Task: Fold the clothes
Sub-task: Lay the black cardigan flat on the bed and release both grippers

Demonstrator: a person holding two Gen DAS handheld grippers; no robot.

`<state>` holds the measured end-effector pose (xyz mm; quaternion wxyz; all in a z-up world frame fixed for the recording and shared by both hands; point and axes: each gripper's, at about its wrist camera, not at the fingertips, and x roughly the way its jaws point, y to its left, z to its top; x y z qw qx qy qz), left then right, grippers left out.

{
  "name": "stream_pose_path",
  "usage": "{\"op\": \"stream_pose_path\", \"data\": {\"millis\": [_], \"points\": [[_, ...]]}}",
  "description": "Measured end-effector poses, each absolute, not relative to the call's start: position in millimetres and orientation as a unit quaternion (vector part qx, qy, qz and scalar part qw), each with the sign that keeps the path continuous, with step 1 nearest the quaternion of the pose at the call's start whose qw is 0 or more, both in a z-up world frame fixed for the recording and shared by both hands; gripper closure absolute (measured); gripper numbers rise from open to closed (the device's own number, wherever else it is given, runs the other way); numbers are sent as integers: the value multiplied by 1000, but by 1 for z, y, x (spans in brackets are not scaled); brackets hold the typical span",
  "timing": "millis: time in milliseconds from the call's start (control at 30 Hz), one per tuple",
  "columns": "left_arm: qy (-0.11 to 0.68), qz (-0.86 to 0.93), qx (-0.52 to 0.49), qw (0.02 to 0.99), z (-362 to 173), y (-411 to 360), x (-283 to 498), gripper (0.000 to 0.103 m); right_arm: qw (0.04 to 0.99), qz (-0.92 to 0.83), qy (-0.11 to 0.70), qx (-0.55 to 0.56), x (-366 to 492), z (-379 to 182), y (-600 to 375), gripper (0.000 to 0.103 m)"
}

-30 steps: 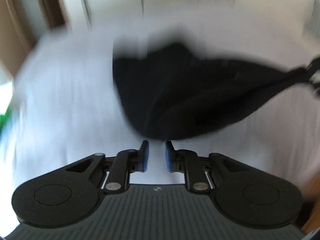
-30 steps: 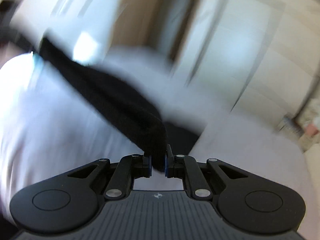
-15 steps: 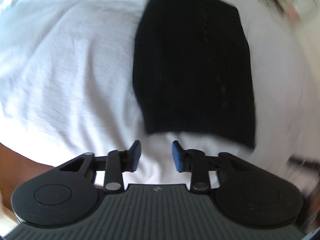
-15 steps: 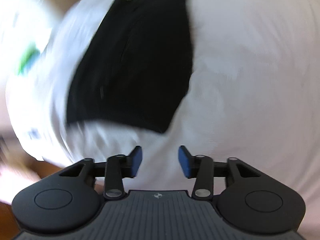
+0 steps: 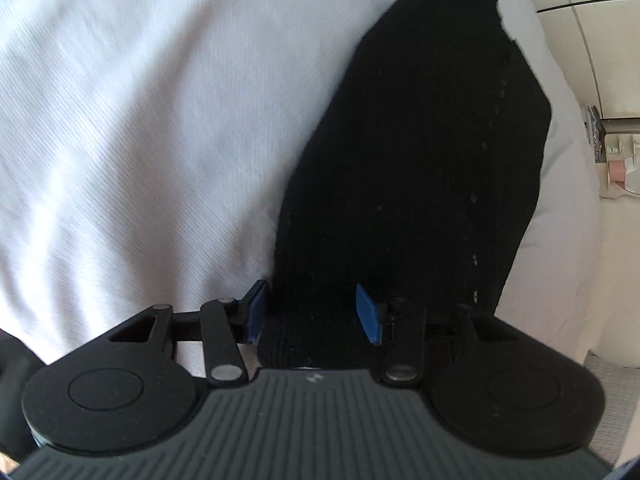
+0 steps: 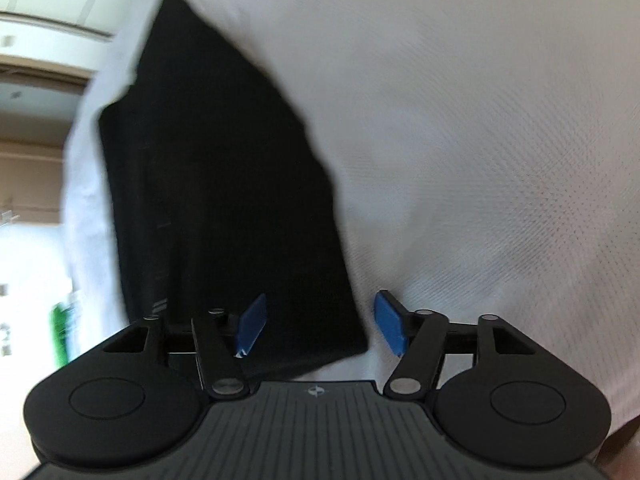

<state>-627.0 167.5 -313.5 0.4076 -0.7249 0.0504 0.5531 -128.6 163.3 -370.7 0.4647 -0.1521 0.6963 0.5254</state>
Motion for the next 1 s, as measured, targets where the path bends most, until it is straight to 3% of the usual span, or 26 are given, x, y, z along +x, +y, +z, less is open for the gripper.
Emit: {"op": "stream_pose_path", "data": {"millis": [67,100,133,200,233,433,567,733,833,900,1000], "points": [[60,556,-722,408,-316,173,-623,63,468,512,706,-143,-131,-383,167,37],[62,556,-721,408,-316,176,-622,69,460,515,710,-137,-132,-383,168,41],[64,557,-720,409,-317,179,-621,93,454,518,711,-137,-134,-383,170,51],[84,558,-701,436,-301,184,-618,95,454,533,692,-175,-140,-377,175,84],[100,562,-683,456,-289,185,-616,96,452,542,685,-182,-138,-372,175,91],[153,582,-568,562,-198,172,-606,96,422,603,659,-156,-122,-298,154,95],[230,596,-495,589,-173,150,-590,95,408,623,641,-186,-134,-273,126,96],[344,596,-547,476,-252,126,-572,97,423,566,640,-301,-155,-321,99,91],[341,607,-560,449,-253,113,-565,95,435,555,599,-380,-169,-321,105,75],[328,615,-556,453,-238,110,-562,95,460,561,546,-419,-173,-304,112,43],[318,626,-539,465,-218,117,-560,95,467,580,536,-397,-170,-285,125,44]]}}
